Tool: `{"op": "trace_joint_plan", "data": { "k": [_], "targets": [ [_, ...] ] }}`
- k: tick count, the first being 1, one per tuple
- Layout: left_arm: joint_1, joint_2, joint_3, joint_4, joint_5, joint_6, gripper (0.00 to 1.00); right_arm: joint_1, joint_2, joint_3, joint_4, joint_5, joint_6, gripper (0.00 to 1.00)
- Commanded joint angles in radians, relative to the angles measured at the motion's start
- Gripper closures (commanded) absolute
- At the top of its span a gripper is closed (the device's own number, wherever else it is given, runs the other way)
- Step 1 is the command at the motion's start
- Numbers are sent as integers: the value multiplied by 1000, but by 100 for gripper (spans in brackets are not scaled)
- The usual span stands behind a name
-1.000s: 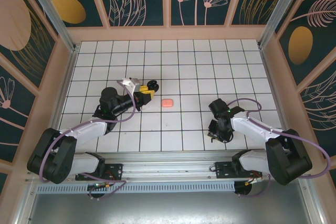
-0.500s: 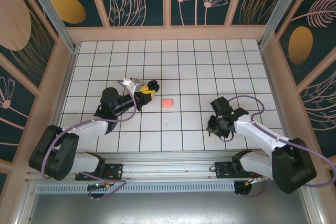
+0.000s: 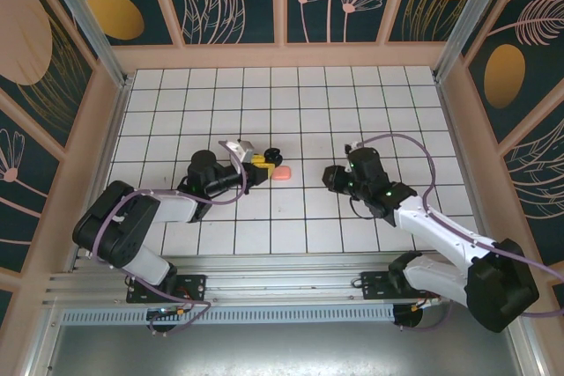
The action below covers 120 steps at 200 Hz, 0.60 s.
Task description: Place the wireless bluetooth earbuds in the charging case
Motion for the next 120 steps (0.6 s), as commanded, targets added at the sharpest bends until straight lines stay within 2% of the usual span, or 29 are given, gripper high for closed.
{"op": "trace_joint_plan", "data": {
  "k": [1,40,70,120],
  "targets": [
    [-5,14,24,73,43,29,79,47,3,49,195,34,-152,81],
    [-5,19,32,70,85,45,79,114,22,88,349,-49,-323,81],
    [-7,13,34,77,116,43,79,150,64,105,457,-119,-393,81],
    [-7,-11,37,48,118,59,79,200,159,164,483,-156,-478,82]
  ]
}}
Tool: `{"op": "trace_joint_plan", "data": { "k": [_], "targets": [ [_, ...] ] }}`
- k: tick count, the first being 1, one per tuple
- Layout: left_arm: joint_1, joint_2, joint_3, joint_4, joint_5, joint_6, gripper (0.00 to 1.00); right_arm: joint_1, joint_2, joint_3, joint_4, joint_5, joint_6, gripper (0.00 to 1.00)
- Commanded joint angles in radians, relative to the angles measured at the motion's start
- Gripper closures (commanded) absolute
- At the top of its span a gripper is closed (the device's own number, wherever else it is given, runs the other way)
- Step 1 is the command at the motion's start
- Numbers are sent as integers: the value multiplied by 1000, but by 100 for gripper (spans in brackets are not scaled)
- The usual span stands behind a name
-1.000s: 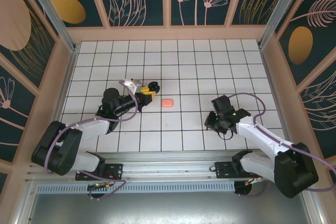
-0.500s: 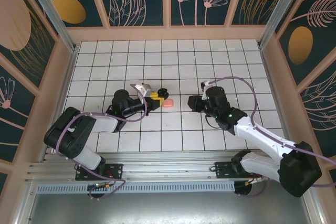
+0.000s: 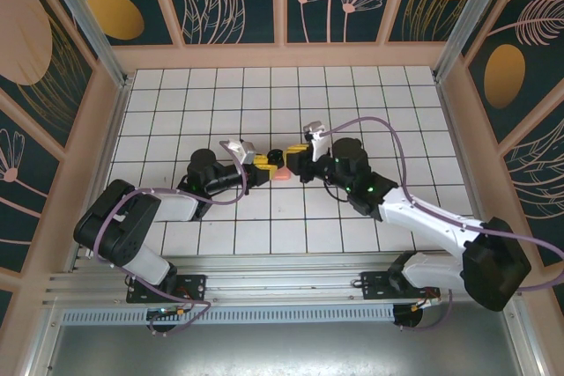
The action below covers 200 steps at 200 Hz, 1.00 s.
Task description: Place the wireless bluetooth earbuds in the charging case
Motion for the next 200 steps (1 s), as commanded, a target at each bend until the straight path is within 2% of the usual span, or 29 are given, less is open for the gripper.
{"op": "trace_joint_plan", "data": {
  "k": [1,69,200],
  "targets": [
    [-7,-18,23,18,26,36,79,30,33,47,74,-30,-85,82],
    [-7,-53,30,2,33,34,79,53,104,85,57,11,-150,82],
    [-7,-57,33,-1,41,27,79,41,104,68,138,28,-155,82]
  ]
}}
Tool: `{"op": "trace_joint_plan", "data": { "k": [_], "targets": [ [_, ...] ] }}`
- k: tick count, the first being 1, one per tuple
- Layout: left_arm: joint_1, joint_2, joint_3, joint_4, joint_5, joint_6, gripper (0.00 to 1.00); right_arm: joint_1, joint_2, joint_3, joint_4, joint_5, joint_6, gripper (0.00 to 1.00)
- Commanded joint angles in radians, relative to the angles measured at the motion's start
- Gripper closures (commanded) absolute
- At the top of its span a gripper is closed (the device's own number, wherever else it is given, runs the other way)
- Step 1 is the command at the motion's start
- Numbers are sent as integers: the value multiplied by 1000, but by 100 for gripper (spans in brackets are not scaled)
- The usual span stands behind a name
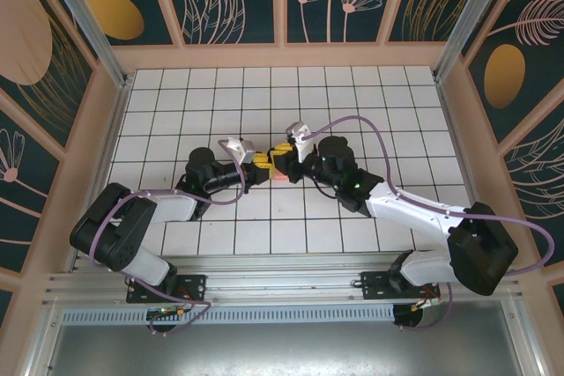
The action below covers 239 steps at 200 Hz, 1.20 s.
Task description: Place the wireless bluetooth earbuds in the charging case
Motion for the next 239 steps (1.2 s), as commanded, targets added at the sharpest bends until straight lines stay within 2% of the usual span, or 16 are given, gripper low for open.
{"op": "trace_joint_plan", "data": {
  "k": [1,103,184,239],
  "targets": [
    [-7,-23,23,14,29,11,79,-6,1,19,66,14,-9,82],
    [-7,-68,23,47,25,-27,78,-18,-3,-8,28,18,-16,82],
    [-7,-79,24,75,45,-35,78,-45,-65,-53,-39,-72,-47,82],
    [-7,-86,24,81,69,-25,78,-62,-48,-16,-85,-128,-71,82]
  ]
}}
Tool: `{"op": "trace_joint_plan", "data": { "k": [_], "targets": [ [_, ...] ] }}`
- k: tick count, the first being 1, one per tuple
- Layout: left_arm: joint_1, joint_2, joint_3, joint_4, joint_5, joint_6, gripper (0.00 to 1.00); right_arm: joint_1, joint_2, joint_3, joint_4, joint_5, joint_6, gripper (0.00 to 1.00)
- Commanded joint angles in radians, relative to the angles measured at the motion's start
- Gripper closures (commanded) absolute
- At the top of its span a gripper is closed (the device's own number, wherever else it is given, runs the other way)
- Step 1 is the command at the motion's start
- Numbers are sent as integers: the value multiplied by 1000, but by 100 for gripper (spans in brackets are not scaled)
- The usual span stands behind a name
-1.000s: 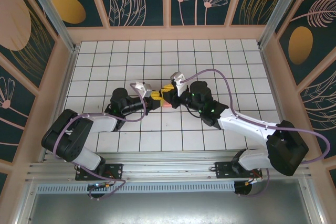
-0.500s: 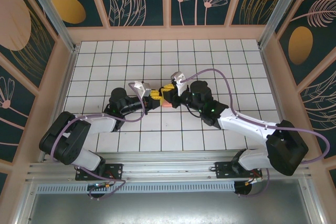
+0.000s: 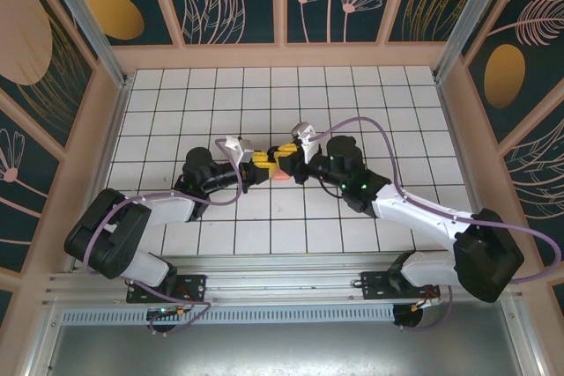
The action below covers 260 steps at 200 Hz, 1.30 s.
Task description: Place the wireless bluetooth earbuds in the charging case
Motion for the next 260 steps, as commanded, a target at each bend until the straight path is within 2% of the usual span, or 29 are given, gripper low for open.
{"op": "trace_joint_plan", "data": {
  "k": [1,181,260],
  "targets": [
    [-5,-35,23,80,42,-1,78,-14,0,16,-72,-29,-40,82],
    [-5,-74,41,38,158,35,76,-62,55,172,-391,-205,-250,81],
    [-5,-86,55,31,192,15,76,-95,40,200,-453,-285,-290,80]
  ]
}}
